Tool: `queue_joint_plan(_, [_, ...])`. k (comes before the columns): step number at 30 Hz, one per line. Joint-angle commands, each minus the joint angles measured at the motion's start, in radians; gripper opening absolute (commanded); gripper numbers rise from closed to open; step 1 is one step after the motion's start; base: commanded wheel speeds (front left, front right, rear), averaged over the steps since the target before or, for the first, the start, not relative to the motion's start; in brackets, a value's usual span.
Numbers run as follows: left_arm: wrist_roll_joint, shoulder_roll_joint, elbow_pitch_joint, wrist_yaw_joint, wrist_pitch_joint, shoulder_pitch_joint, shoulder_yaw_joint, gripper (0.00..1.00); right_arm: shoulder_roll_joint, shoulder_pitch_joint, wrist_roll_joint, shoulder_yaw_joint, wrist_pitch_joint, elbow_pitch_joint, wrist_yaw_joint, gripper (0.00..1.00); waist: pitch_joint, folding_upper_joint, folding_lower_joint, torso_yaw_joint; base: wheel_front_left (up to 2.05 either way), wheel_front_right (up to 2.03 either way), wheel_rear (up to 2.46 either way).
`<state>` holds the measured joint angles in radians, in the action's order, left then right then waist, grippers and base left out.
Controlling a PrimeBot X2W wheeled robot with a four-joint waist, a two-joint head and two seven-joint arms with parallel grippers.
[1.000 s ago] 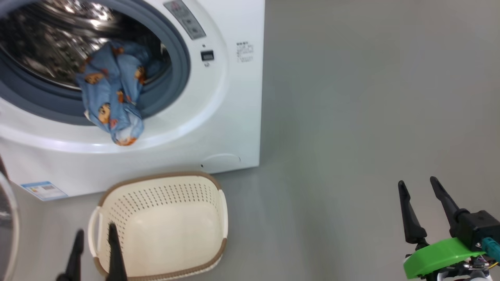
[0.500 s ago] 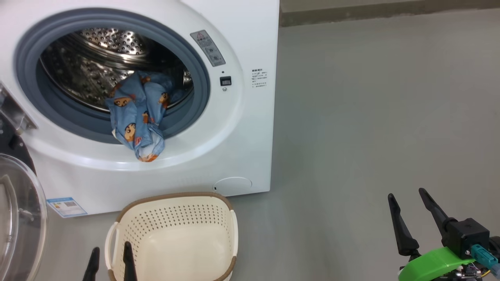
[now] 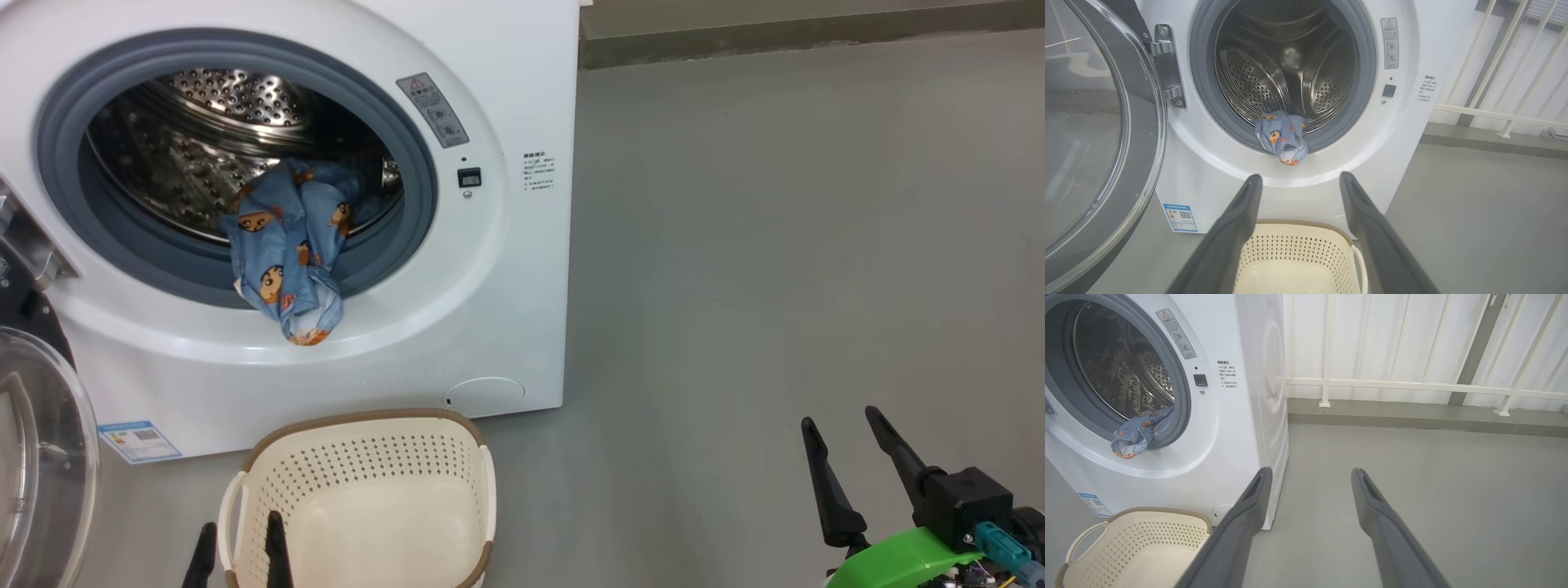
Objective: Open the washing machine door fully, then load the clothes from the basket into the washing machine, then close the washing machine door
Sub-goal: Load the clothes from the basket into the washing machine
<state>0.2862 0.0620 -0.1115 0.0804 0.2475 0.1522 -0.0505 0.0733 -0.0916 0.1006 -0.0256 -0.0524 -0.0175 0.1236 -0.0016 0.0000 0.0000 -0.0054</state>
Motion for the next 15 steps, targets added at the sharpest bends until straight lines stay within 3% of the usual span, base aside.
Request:
queue_joint_plan(1, [-0.006,0.011,0.012,0.007,-0.001,-0.021,0.026,1.00,0.011,0.018,0.004,0.027,-0.001,0.024,0.007,1.00,0.001,0.0000,0.0000,-0.001,0.00,0.00,0.00])
queue_joint_plan(15, [0.014,0.029,-0.009,0.016,-0.050,-0.052,0.030,1.00,0.008,0.032,0.016,0.037,0.002,0.025,0.007,1.00,0.036,0.0000,0.0000,-0.011,0.00,0.00,0.00])
